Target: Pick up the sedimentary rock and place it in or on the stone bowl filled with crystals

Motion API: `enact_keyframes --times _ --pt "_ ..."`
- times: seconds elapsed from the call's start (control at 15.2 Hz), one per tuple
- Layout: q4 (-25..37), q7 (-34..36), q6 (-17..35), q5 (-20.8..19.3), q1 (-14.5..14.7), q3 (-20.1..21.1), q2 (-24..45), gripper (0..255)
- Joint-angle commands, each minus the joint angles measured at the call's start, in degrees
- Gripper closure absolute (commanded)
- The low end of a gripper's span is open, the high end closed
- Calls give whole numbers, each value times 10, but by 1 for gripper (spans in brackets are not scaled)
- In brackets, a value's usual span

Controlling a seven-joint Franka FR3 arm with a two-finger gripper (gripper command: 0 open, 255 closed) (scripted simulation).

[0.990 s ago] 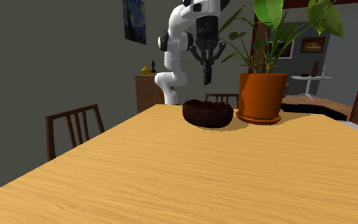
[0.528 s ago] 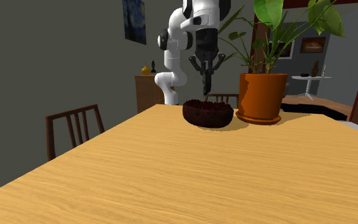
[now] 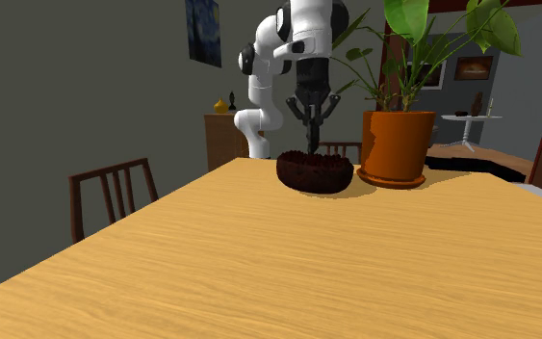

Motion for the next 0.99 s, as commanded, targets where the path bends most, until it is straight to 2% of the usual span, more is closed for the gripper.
enact_keyframes --times 0.0,0.2,0.26,0.59,0.86,0.92 --pt "0 0 1 0 0 0 0 255" --pt "0 0 1 0 0 0 0 255" --pt "0 0 1 0 0 0 0 0" --pt "0 0 1 0 0 0 0 0" --pt "105 1 -84 -2 1 0 20 0" --pt "105 1 -84 -2 1 0 20 0"
